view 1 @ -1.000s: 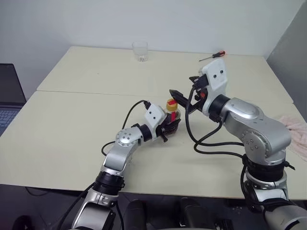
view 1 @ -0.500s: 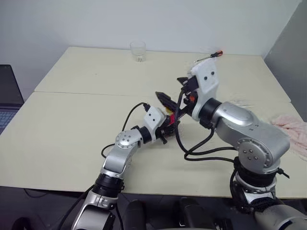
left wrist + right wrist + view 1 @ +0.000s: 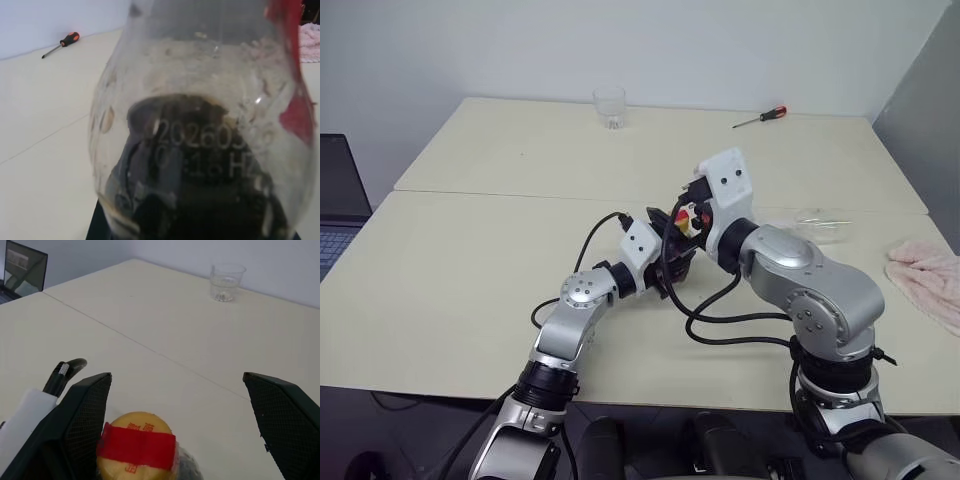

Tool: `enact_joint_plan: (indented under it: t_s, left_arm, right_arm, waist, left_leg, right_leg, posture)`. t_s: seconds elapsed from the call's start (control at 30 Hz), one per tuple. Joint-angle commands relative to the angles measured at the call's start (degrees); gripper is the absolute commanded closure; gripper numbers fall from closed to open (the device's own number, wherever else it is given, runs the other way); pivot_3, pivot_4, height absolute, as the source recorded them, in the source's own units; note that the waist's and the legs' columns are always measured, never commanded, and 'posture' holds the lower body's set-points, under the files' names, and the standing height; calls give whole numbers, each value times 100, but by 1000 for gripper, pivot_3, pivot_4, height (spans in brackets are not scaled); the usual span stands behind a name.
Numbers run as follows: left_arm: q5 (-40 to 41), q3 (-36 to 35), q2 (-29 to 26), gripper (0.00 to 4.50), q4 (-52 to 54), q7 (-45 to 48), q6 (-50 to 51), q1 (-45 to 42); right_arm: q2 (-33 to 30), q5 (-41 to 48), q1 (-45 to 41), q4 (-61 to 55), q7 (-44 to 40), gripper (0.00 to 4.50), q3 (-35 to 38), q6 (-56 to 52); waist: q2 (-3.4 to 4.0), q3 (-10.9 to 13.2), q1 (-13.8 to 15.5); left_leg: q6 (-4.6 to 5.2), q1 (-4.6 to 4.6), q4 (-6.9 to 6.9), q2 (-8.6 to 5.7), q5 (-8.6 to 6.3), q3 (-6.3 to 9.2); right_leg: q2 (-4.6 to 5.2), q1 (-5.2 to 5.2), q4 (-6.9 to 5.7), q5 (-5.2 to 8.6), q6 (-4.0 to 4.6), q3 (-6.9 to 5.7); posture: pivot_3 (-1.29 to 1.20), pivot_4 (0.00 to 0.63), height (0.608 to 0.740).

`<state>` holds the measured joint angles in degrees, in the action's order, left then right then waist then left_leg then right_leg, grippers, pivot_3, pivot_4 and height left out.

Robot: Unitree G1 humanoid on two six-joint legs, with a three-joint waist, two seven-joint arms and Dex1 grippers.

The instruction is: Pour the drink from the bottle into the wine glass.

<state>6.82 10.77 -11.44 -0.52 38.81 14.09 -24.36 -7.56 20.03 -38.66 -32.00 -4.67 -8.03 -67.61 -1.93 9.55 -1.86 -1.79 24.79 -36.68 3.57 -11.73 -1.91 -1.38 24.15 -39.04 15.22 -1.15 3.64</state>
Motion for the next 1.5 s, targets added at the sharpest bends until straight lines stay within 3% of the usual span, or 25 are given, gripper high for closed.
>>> enact_joint_plan:
  t_s: [0.03,0.8,1.17,1.3,1.5]
  left_arm:
    - [128,-77,38,3367,255,-35,-191,-149]
    - [131,-91,33,3368,131,45,-257,-201]
    - [123,-67,34,3368,89,65,-274,-248]
    - [125,-70,21,3393,86,73,-289,-249]
    - [122,-64,35,3415,56,67,-306,-267]
  right_arm:
    - [18,-108,49,-27,3,0,18,216]
    - [-652,503,712,-798,-552,0,1087,-5]
    - [-1079,857,796,-917,-801,0,1204,122]
    - [-1364,1236,984,-1122,-1279,0,1240,213]
    - [-1267,1840,725,-1174,-1496,0,1394,256]
  waist:
    - [0,0,0]
    - [0,0,0]
    - [0,0,1]
    - [-1,0,2]
    - [-1,1,-6]
  left_leg:
    - [0,0,0,0,0,0]
    - [0,0,0,-1,0,0]
    - [0,0,0,-1,0,1]
    - [0,0,0,-2,0,1]
    - [1,-1,0,-1,0,1]
  right_leg:
    - [0,0,0,0,0,0]
    - [0,-1,1,1,-3,0]
    - [-1,-1,1,2,-3,1]
    - [-1,-2,3,2,-3,1]
    - [-4,-2,2,2,-3,1]
  posture:
    - [0,150,740]
    - [0,150,740]
    - [0,150,740]
    - [0,150,740]
    - [0,150,740]
